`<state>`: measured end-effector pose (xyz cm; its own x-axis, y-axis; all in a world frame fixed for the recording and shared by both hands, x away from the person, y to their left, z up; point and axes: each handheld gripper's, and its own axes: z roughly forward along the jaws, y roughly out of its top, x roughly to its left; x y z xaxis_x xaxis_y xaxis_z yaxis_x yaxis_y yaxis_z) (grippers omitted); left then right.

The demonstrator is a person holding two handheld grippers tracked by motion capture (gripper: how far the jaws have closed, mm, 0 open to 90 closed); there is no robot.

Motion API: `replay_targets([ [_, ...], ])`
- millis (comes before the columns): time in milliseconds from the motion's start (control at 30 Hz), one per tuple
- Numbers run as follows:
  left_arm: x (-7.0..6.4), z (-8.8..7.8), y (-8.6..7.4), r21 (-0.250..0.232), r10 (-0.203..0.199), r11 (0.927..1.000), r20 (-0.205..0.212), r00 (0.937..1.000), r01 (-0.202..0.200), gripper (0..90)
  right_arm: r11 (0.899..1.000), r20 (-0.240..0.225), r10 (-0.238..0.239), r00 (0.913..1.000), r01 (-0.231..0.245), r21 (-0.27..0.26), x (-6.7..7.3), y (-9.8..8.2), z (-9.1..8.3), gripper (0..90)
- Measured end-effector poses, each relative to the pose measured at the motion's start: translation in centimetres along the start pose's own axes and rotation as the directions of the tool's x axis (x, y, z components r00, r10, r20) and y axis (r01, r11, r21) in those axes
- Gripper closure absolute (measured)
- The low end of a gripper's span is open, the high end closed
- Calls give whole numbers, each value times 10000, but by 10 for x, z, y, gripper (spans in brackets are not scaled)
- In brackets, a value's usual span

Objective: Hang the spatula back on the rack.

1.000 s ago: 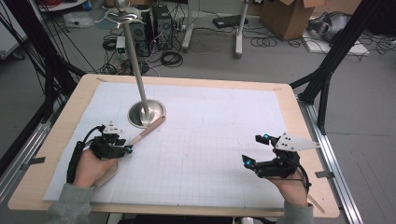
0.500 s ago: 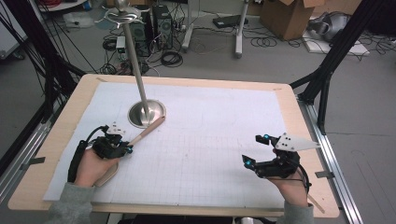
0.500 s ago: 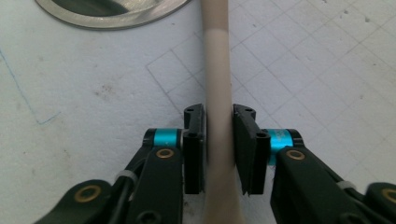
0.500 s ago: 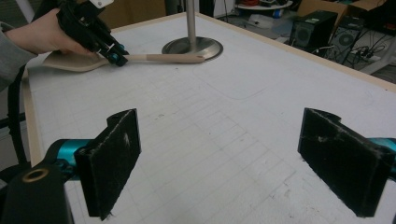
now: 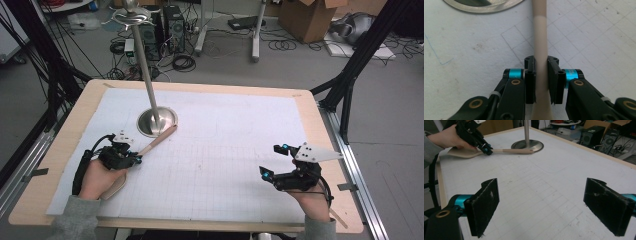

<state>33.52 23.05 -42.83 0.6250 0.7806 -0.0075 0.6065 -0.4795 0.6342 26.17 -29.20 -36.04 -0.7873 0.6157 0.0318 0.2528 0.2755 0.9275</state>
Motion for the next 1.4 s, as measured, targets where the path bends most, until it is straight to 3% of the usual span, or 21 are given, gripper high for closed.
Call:
replay_targets([
  [333,-1,-3,-1,43,189,9998,139,9997,-190,780,10000,37,-29,10000,29,60,-1,0,1,123],
  [767,3,-28,0,-793,318,9964,400,9987,-285,780,9999,137,-32,9999,33,-96,0,0,-1,125],
  [1000,6,-44,0,-1422,246,9897,444,9987,-180,780,10000,142,-36,9999,37,-52,-1,-1,-2,125],
  [1200,3,-59,0,-1785,410,9833,271,9988,-355,780,9999,171,46,9998,-44,-139,-3,-1,-5,126],
  [1400,13,-68,-7,-1998,-1,9798,180,9998,36,780,10000,153,17,9999,-16,-94,-4,1,-2,125],
])
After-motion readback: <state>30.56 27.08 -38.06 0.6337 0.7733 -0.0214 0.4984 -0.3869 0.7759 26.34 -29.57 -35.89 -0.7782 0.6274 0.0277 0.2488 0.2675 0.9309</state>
